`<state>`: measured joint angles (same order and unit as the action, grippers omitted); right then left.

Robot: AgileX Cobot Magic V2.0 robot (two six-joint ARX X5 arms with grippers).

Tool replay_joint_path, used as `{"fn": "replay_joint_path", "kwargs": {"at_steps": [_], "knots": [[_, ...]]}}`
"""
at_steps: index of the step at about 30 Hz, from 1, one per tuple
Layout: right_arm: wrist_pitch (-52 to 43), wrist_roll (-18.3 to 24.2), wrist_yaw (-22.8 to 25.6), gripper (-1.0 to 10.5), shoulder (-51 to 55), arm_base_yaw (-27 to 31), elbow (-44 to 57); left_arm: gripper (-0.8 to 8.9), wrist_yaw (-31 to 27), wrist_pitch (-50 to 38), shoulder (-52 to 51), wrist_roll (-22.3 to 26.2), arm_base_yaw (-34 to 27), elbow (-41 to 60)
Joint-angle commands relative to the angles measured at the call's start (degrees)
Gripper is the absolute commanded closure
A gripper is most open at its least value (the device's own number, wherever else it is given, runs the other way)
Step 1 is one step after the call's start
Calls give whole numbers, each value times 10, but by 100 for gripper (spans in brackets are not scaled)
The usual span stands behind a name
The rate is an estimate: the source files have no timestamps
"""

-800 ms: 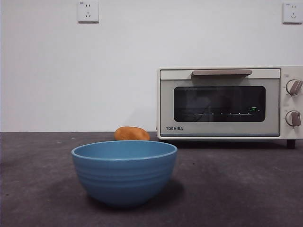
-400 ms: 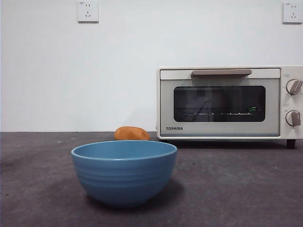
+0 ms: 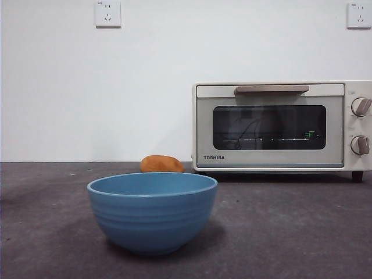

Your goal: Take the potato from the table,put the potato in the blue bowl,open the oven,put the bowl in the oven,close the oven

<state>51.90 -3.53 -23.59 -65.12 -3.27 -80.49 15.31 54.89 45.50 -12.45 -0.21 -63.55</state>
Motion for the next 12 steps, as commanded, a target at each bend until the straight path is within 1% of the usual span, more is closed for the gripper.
{"fn": "replay_joint_path", "kwargs": {"at_steps": [1, 4, 6, 9, 12], "knots": [[19, 26, 33, 946, -46, -64, -43, 818, 23, 18, 15, 31, 2, -1], [44, 50, 85, 945, -99, -124, -95, 818, 32, 35, 32, 41, 3, -1], [62, 63, 110, 945, -137, -163, -133, 818, 31, 45, 42, 46, 3, -1], [88, 82, 135, 946, -195, -212, -191, 818, 31, 61, 52, 52, 3, -1], [125, 118, 144, 946, -250, -248, -252, 818, 31, 68, 56, 60, 3, -1]]}}
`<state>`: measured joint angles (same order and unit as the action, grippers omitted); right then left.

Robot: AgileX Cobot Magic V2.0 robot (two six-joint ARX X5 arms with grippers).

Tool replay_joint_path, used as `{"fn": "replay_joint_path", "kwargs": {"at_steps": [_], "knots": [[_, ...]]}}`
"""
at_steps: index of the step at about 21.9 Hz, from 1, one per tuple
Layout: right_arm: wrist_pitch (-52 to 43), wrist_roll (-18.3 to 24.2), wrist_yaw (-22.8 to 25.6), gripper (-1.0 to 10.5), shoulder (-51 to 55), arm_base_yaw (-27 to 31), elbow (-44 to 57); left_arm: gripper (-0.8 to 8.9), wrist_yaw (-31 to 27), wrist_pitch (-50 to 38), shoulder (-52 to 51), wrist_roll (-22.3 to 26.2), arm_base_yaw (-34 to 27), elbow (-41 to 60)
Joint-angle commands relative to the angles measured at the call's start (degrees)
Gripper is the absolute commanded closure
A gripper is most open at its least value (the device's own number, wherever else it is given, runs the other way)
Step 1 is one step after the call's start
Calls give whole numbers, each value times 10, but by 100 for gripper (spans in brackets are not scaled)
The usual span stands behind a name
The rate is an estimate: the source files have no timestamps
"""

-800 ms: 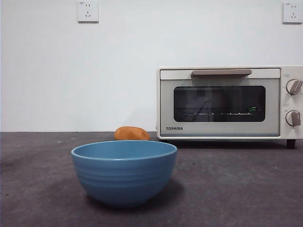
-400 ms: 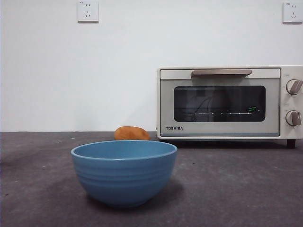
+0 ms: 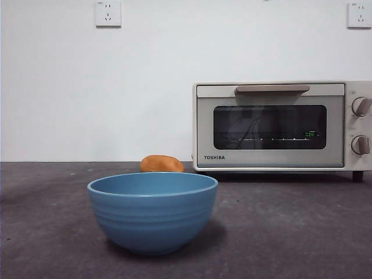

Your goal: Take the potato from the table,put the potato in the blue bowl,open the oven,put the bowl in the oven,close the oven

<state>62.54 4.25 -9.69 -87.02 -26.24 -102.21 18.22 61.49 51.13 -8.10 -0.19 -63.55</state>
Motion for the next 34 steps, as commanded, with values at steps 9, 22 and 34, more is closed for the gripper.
{"fn": "replay_joint_path", "kwargs": {"at_steps": [9, 22, 34], "knots": [[97, 111, 92, 946, -182, -109, -184, 818, 3, 2, 3, 24, 3, -1], [-48, 323, 155, 948, -336, -192, -204, 818, 47, 32, 44, 85, 12, 0], [-177, 333, 151, 319, -402, -187, -204, 818, 47, 76, 2, 102, 59, 0]]}}
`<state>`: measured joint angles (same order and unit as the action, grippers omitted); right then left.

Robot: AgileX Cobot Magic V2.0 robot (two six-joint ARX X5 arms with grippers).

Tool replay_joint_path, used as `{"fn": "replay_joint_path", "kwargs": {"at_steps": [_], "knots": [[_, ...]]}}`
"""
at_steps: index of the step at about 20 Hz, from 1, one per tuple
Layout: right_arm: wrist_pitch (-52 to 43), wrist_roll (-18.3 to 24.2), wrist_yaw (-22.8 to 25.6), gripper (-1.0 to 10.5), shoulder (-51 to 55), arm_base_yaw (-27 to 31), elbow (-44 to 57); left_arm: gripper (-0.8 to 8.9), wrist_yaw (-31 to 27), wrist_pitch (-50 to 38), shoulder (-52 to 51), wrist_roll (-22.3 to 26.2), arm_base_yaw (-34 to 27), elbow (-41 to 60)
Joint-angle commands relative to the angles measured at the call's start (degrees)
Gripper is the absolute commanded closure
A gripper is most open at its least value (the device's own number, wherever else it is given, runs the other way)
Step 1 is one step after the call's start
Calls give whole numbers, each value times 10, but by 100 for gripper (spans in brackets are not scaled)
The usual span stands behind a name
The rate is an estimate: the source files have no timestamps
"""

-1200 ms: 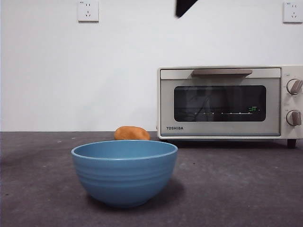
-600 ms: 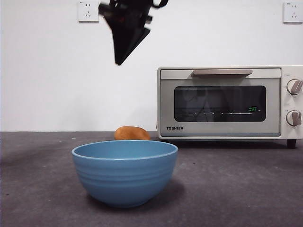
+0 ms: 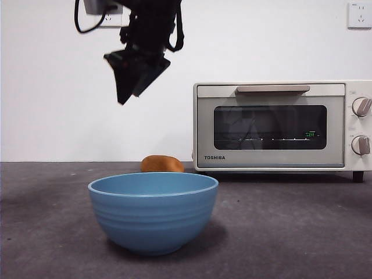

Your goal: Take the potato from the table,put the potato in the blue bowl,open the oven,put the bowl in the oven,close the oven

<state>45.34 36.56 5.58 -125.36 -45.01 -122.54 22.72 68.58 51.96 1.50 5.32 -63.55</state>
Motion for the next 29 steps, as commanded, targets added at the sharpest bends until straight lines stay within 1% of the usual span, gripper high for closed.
{"fn": "replay_joint_path", "kwargs": {"at_steps": [1, 5, 12, 16, 18, 22, 25, 26, 27, 28, 29], "knots": [[-5, 17, -2, 318, -25, 1, 0, 818, 2, 9, -11, 6, 5, 0], [-16, 19, -1, 318, -59, 9, 0, 818, 2, 12, -27, 6, 8, 0], [-61, 21, -5, 318, -106, 42, 0, 818, 2, 22, -39, 7, 8, 1], [-74, 21, -21, 318, -125, 57, 0, 818, 2, 21, -40, 13, 8, 1], [-76, 20, -39, 319, -133, 60, 0, 818, 2, 21, -40, 15, 8, 1], [-85, 20, -43, 321, -144, 65, 0, 818, 2, 21, -40, 17, 8, 1], [-89, 3, -48, 327, -159, 72, 0, 818, 2, 21, -40, 17, 8, 1], [-88, -6, -47, 353, -163, 73, 0, 818, 2, 21, -40, 17, 8, 1], [-80, -16, -53, 402, -164, 76, 0, 818, 2, 21, -40, 17, 8, 1], [-75, -21, -56, 465, -164, 76, 0, 818, 2, 22, -40, 17, 8, 1], [-75, -33, -56, 554, -164, 76, 0, 818, 2, 21, -40, 18, 8, 1]]}}
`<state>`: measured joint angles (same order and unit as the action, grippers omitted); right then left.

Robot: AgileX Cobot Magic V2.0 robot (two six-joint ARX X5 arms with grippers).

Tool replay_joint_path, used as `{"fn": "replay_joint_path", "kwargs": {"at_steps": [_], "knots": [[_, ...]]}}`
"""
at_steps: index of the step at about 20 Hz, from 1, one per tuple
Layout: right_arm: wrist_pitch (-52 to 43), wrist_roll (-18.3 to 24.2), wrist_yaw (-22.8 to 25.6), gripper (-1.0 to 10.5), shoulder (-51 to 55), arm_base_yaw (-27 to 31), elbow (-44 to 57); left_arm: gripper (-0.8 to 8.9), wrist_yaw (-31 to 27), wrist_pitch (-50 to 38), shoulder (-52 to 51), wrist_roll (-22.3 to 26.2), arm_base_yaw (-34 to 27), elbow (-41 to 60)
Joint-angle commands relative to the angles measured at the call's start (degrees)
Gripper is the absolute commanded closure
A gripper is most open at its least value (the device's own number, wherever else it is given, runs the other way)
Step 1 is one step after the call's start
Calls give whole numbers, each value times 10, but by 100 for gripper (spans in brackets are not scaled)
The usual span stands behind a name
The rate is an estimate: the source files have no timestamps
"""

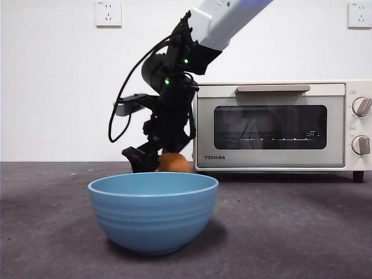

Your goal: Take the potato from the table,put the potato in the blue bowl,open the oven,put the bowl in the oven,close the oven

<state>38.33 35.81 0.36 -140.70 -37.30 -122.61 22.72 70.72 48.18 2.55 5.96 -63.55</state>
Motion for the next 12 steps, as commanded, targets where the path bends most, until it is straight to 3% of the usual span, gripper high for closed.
{"fn": "replay_joint_path", "kwargs": {"at_steps": [1, 2, 4, 12], "knots": [[-5, -33, -2, 641, -10, -1, 0, 818, 2, 0, -2, 7, 2, 1], [-2, -33, 5, 758, -10, 0, 0, 818, 2, 0, -2, 7, 2, 1], [12, -33, 13, 861, -10, 0, 0, 818, 2, 0, -2, 7, 2, 1], [96, -49, 42, 919, -9, -10, -51, 818, 2, 0, -2, 7, 2, 1]]}}
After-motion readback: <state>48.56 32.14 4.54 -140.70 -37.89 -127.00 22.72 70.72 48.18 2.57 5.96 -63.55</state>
